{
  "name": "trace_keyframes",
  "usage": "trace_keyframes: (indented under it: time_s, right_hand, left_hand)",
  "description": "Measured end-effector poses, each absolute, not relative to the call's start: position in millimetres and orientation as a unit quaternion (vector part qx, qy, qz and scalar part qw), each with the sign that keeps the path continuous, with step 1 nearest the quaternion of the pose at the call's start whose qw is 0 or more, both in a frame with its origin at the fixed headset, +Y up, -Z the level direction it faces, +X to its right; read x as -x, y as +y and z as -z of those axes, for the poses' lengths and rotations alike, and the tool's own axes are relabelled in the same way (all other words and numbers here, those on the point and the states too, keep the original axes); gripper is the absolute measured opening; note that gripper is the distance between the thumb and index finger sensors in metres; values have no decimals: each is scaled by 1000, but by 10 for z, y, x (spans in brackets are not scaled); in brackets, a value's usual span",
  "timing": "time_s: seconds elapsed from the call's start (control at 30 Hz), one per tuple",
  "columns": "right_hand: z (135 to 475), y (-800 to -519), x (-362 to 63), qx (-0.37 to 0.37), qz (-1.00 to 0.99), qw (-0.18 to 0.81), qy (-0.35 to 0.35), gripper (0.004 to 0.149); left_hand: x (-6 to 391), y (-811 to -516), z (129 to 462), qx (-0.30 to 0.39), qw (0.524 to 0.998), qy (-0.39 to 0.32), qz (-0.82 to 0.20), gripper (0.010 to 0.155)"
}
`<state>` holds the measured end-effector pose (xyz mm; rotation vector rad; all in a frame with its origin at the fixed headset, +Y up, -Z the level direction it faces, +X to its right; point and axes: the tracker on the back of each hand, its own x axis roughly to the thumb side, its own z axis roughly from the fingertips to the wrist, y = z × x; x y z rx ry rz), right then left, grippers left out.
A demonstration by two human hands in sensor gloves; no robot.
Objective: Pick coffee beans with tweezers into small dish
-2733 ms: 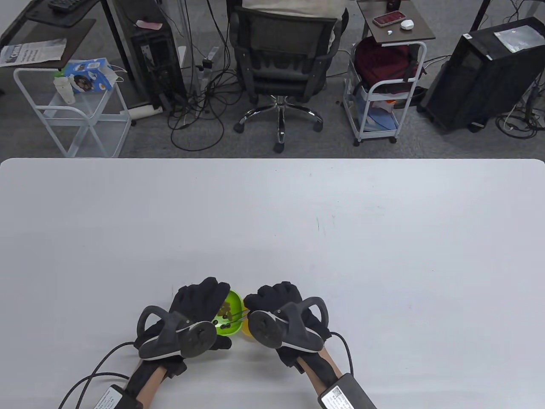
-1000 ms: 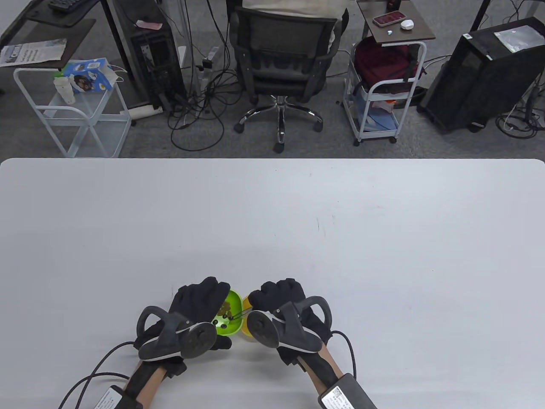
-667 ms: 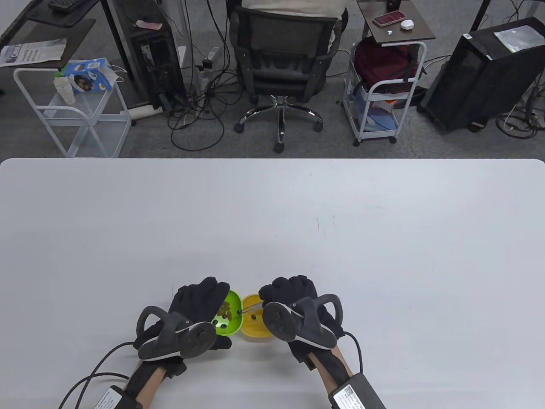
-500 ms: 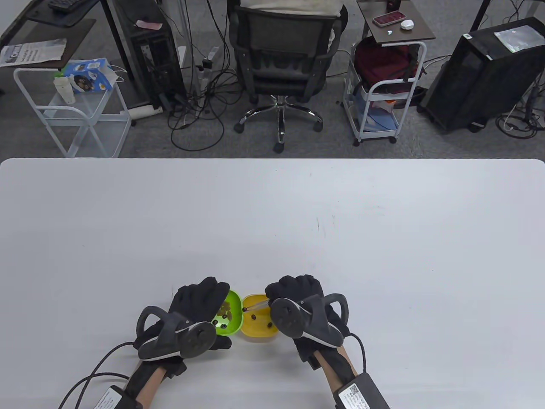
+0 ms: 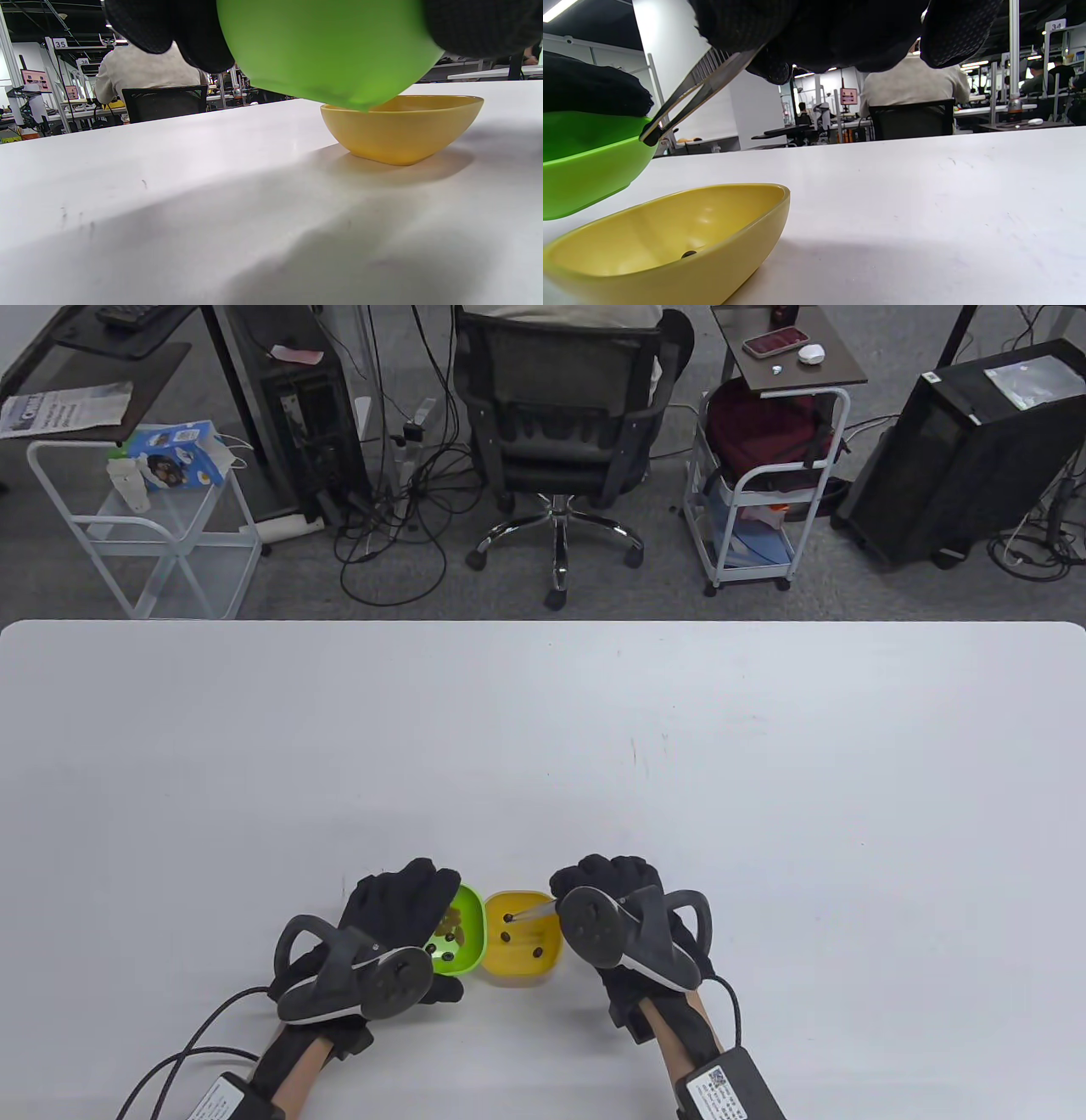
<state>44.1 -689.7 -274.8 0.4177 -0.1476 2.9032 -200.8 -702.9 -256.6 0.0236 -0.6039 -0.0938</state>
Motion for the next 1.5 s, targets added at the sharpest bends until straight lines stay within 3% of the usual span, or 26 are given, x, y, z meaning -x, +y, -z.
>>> trace_keyframes:
  time_s: [0.5, 1.5]
  right_hand:
    - [2659, -6848, -262, -176, -974, 110, -95, 44]
    - [2569, -6976, 204, -237, -966, 29, -98, 44]
  left_hand:
    - [2005, -7031, 2568, -8, 953, -298, 44, 110]
    - [2003, -7029, 2569, -9, 953, -299, 42, 110]
